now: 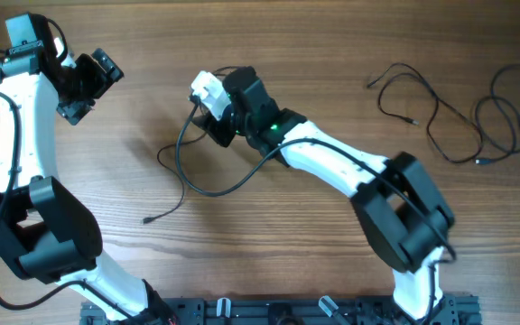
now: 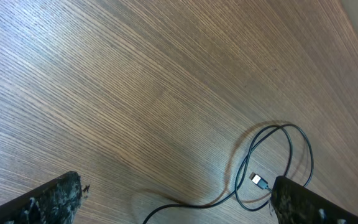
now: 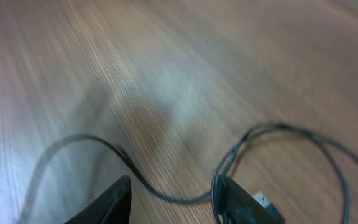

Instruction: Untangle cables

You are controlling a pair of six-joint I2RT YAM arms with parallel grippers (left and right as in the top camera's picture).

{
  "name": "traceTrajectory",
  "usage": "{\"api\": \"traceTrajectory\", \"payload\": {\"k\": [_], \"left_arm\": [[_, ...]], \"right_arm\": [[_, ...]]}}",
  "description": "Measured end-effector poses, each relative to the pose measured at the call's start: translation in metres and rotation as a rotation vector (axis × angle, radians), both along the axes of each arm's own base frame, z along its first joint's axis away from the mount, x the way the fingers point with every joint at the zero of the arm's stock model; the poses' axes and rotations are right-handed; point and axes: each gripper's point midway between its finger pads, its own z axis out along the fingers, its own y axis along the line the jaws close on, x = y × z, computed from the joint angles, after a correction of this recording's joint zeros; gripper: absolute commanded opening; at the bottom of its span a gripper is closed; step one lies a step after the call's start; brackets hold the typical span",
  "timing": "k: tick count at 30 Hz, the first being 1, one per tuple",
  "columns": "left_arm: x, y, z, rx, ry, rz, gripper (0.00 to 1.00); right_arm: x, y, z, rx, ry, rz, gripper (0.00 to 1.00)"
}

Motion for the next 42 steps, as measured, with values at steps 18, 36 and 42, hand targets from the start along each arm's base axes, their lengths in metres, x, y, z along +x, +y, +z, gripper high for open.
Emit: {"api": "traceTrajectory", "payload": {"k": [18,36,42], "left_arm": [[0.000,0.000,0.000,0.000,0.001,0.000,1.00],[0.000,0.000,0.000,-0.001,0.001,0.000,1.00],[0.000,0.000,0.000,-0.001,0.001,0.000,1.00]], "right_arm": [[0.014,-0.010,-0.090,-0.169,-0.041,0.004,0.28],[-0.004,-0.015,-0.089,-0.166,0.097,-0.007,0.04],[-0.021,-0.009,-0.037,-0.051,0.168,0.046,0.04]]}}
